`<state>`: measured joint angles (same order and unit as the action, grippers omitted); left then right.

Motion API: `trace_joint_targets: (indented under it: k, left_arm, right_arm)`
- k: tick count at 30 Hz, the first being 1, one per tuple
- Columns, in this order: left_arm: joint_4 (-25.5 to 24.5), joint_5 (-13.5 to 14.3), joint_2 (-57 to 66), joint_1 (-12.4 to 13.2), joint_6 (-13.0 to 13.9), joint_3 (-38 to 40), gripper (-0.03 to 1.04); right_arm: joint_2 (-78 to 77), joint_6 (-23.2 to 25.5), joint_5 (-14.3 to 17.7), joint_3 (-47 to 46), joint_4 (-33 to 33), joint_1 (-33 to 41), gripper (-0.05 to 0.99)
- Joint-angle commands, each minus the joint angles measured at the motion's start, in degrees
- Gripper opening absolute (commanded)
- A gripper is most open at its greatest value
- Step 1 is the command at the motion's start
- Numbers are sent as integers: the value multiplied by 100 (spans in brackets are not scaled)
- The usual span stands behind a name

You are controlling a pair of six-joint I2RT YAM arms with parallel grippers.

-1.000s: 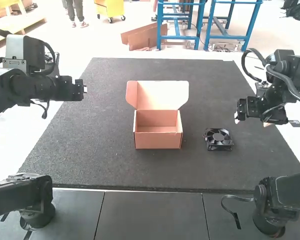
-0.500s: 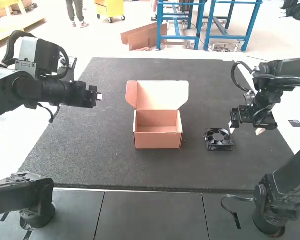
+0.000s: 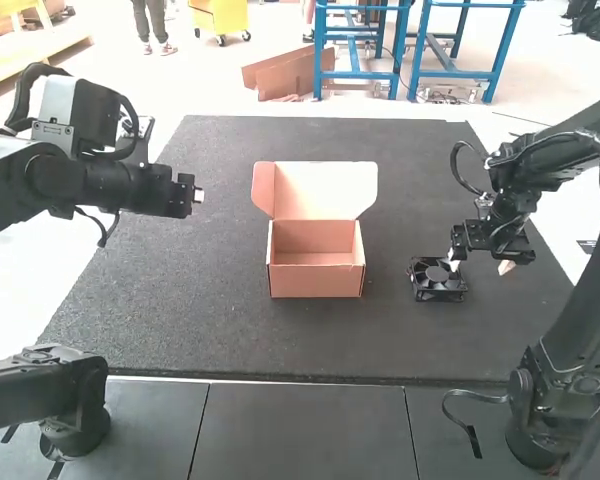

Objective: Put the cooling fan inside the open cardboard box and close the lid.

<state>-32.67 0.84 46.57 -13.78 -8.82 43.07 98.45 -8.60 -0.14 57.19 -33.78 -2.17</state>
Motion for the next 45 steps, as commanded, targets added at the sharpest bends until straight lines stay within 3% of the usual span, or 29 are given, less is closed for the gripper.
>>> trace_joint_targets:
  k: [1,27,30,33,38,42,45]
  left_arm:
    - [59,30,46,-11,38,263,97]
    - [252,30,213,-11,47,290,97]
    - [252,30,221,-11,47,290,97]
    - [234,30,213,-11,47,299,97]
    - [190,30,213,-11,47,325,97]
    - [182,30,213,-11,47,325,97]
    - [182,30,213,-11,47,325,97]
  right_arm:
    - [86,-28,85,196,38,-108,90]
    - [262,-45,181,-208,-173,-55,90]
    - [288,-36,190,-340,-41,-46,85]
    - [341,-10,190,-410,135,-46,73]
    - [359,218,164,-507,548,-46,31]
    - [464,280,76,-489,724,-46,5]
    - [473,298,-47,-410,759,-46,0]
